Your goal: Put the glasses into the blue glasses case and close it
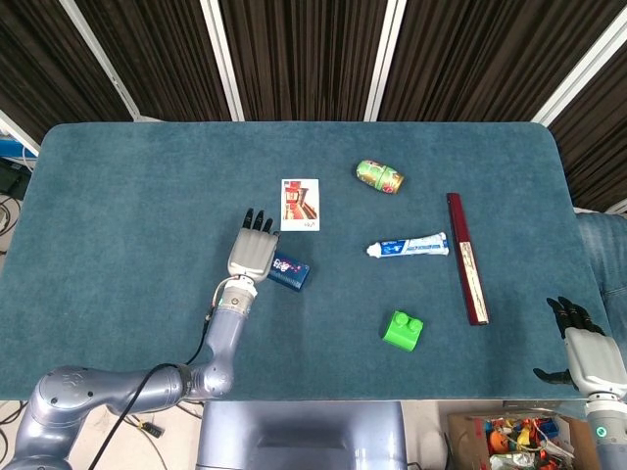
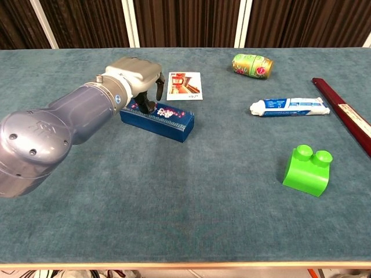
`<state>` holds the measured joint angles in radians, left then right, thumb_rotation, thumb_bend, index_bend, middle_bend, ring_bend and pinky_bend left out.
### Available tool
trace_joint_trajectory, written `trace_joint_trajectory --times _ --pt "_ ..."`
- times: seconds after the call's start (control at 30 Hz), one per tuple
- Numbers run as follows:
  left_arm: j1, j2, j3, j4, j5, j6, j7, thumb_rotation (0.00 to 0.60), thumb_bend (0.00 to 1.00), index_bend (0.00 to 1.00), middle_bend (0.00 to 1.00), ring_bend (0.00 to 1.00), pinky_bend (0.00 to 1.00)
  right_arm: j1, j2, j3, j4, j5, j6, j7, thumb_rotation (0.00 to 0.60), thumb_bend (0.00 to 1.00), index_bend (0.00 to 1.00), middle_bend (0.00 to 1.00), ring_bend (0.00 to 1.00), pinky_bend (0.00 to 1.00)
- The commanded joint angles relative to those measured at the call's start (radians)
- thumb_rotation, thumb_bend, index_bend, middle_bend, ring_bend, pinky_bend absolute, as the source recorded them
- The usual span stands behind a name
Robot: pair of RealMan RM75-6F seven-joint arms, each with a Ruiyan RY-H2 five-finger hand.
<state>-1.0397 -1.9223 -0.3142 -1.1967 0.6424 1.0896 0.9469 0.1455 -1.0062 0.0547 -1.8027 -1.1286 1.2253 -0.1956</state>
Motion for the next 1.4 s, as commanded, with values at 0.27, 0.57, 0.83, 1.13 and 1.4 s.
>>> trace_joint_trajectory --times 0.27,0.57,0.83,1.13,1.4 --pt "0.000 -0.004 -0.004 0.005 -0.007 0.007 0.006 0.600 0.45 0.03 0.10 0.01 0.02 0.002 0.004 -0.002 -0.003 0.003 -0.006 0.000 0.600 0.10 0.00 0.00 0.03 0.23" --pt "0.015 0.035 0.002 -0.043 0.012 0.017 -0.002 0.600 0.36 0.00 0.06 0.00 0.01 0.002 0.004 -0.002 -0.003 0.004 -0.004 -0.001 0.600 0.10 0.00 0.00 0.03 0.23" --pt "0.113 0.196 0.057 -0.263 0.141 0.127 -0.069 0.600 0.35 0.00 0.03 0.00 0.00 0.001 0.002 -0.001 0.001 -0.008 0.006 0.003 0.600 0.10 0.00 0.00 0.03 0.23" --pt "0.278 0.432 0.174 -0.578 0.231 0.292 -0.082 0.600 0.35 0.00 0.01 0.00 0.00 -0.010 -0.016 0.002 0.023 -0.075 0.054 0.031 0.600 0.10 0.00 0.00 0.03 0.23" --pt "0.429 0.630 0.317 -0.772 0.372 0.384 -0.171 0.600 0.34 0.00 0.01 0.00 0.00 -0.032 -0.059 0.015 0.080 -0.193 0.153 0.118 0.600 0.10 0.00 0.00 0.03 0.23"
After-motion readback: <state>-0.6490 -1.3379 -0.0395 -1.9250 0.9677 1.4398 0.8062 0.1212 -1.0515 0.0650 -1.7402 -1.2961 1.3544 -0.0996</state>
